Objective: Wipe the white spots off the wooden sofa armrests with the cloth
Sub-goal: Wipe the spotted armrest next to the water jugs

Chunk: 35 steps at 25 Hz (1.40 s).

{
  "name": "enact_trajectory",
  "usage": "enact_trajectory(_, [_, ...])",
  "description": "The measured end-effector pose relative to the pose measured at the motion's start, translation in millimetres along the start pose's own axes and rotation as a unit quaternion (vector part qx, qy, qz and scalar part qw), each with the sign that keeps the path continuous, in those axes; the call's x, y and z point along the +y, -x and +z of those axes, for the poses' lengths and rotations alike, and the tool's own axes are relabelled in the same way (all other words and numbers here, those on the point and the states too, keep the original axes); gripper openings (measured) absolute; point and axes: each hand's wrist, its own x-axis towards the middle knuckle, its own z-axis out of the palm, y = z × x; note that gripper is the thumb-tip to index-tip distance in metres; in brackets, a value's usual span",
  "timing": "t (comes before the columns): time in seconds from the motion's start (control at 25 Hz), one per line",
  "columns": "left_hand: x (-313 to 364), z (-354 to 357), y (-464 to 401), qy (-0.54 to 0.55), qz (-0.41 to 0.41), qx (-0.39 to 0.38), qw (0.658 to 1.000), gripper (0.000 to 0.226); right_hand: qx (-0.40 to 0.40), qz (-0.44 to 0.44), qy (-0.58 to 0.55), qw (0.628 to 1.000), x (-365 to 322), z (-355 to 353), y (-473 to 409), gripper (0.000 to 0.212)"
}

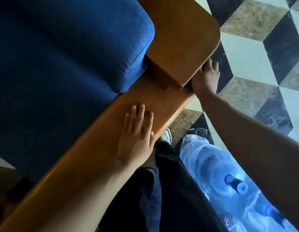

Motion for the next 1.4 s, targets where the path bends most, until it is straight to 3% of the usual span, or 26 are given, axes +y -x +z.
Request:
enact_trajectory(0.04, [-4,-1,4,-0.004,0.014,-0.003,1.000,0.056,0.016,-0.002,-0.009,1.000,-2,2,12,0.064])
enact_trajectory(0.16, [-23,-4,27,-0.006,0.059,0.002,0.998,0.051,0.029,-0.159,0.043,0.986,3,17,83,0.053])
enact_trajectory(0.28, [-41,0,75,-0.001,0.067,-0.010,0.998,0.052,-0.063,-0.242,0.163,0.954,22,40,182,0.061])
enact_trajectory(0.44, [-66,8,150,0.008,0.005,-0.005,1.000,0.053,-0.182,-0.477,0.267,0.817,14,55,230,0.059])
enact_trajectory(0.6, [-68,11,193,0.040,-0.095,0.029,0.994,0.049,-0.195,-0.605,0.328,0.699,-54,80,182,0.056])
enact_trajectory(0.64, [-65,11,201,0.045,-0.121,0.037,0.991,0.049,-0.193,-0.605,0.371,0.678,-77,95,177,0.058])
enact_trajectory(0.76, [-52,13,217,0.062,-0.200,0.063,0.976,0.048,-0.240,-0.504,0.460,0.691,-132,138,179,0.072])
enact_trajectory(0.84, [-44,16,227,0.078,-0.249,0.081,0.962,0.046,-0.303,-0.478,0.495,0.659,-147,159,190,0.071])
enact_trajectory(0.96, [-36,26,245,0.091,-0.313,0.109,0.939,0.046,-0.354,-0.515,0.497,0.602,-150,184,240,0.064])
enact_trajectory(1.16, [-27,46,273,0.128,-0.417,0.183,0.881,0.044,-0.405,-0.545,0.440,0.588,-146,223,361,0.054])
enact_trajectory(1.4, [-24,56,276,0.109,-0.455,0.206,0.859,0.047,-0.442,-0.602,0.379,0.546,-146,277,514,0.052])
